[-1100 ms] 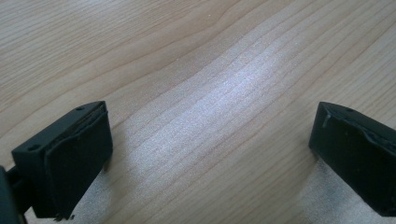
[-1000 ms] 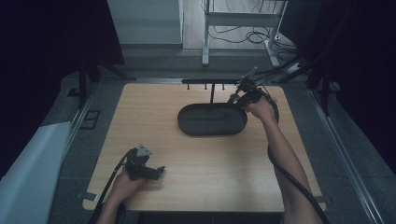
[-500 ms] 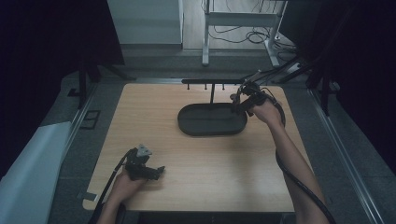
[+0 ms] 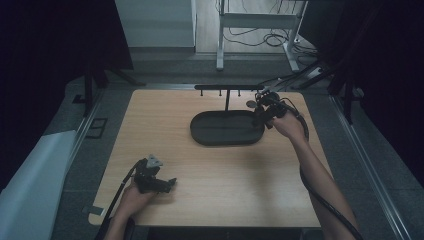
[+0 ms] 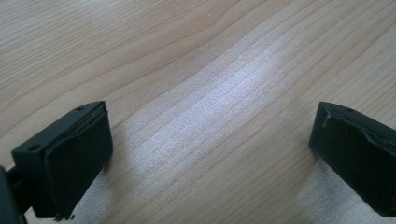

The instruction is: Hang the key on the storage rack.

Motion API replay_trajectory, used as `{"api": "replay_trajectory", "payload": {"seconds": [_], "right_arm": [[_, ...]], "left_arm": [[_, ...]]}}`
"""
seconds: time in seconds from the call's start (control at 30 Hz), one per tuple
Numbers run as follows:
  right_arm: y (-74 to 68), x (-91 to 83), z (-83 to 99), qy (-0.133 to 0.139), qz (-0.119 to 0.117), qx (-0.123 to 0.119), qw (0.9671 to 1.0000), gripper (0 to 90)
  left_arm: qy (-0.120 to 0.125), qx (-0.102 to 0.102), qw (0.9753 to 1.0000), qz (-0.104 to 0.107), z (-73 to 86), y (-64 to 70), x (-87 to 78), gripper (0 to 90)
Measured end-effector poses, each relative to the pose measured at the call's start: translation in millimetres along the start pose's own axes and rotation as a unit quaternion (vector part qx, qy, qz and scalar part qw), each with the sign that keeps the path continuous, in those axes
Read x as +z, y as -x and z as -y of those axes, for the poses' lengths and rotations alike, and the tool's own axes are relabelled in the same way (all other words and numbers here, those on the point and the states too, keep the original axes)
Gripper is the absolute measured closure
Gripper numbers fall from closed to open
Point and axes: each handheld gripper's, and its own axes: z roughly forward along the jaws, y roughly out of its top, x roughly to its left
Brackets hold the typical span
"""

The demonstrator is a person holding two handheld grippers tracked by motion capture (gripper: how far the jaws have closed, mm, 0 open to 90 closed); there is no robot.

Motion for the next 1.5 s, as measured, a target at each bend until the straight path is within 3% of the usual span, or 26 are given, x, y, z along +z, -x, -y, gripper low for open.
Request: {"api": "replay_trajectory", "payload": {"seconds": [0.73,1.5], "right_arm": [[-9.2,-14.1,32.6,0.004,-0.007,-0.026,0.9996,0.0],[-10.8,-32.7,79.7,0.022,-0.008,-0.028,0.9993,0.0]], "left_arm": [[-0.001,0.001,1.0000,0.000,-0.1,-0.2,-0.1,0.0],[0.001,0.000,1.0000,0.000,-0.2,-0.1,0.2,0.0]]}}
